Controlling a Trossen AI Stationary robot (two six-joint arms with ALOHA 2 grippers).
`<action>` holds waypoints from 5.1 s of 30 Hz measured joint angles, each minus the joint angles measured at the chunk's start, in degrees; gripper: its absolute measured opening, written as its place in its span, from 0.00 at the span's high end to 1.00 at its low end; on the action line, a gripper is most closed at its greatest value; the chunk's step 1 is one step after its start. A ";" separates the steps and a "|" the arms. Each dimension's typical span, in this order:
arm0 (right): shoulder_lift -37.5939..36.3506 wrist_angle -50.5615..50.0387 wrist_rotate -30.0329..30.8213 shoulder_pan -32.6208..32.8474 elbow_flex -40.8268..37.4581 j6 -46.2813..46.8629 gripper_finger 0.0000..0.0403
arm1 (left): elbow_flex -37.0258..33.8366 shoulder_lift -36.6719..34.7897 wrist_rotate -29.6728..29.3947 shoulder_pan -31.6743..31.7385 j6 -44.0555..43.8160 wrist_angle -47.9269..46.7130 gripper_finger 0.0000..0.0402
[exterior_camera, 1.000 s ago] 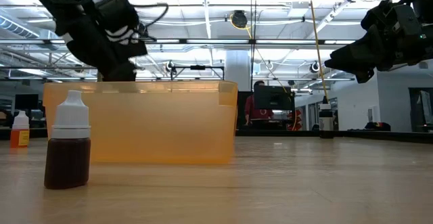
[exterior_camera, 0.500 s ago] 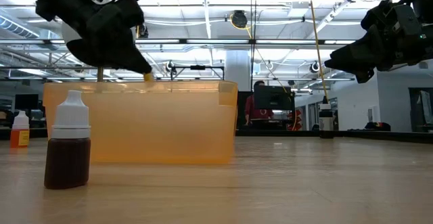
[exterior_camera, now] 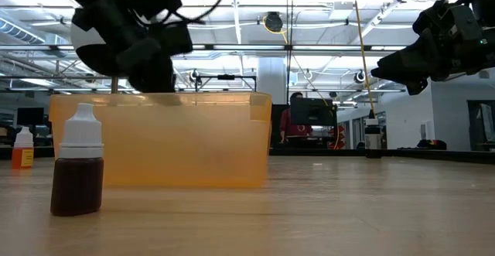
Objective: Pick & Place food coloring
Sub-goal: Put the small orange food coloring bottle into the orange bin, then put the small red food coloring bottle into the orange bin
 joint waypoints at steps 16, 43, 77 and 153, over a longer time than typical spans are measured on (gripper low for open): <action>0.00 -0.34 0.00 -0.01 0.00 0.00 0.68 | 0.15 8.04 3.63 0.00 -2.34 3.35 0.85; 0.01 -0.35 -0.02 0.01 0.00 0.00 0.68 | 0.07 -2.44 2.78 0.17 -3.54 3.86 0.49; 0.01 -0.35 -0.01 0.00 0.00 0.00 0.68 | 0.07 2.95 -6.82 17.11 -0.42 -6.39 0.48; -0.01 -0.35 0.00 -0.01 0.00 0.00 0.68 | 0.07 7.56 -2.57 21.46 11.67 -2.56 0.84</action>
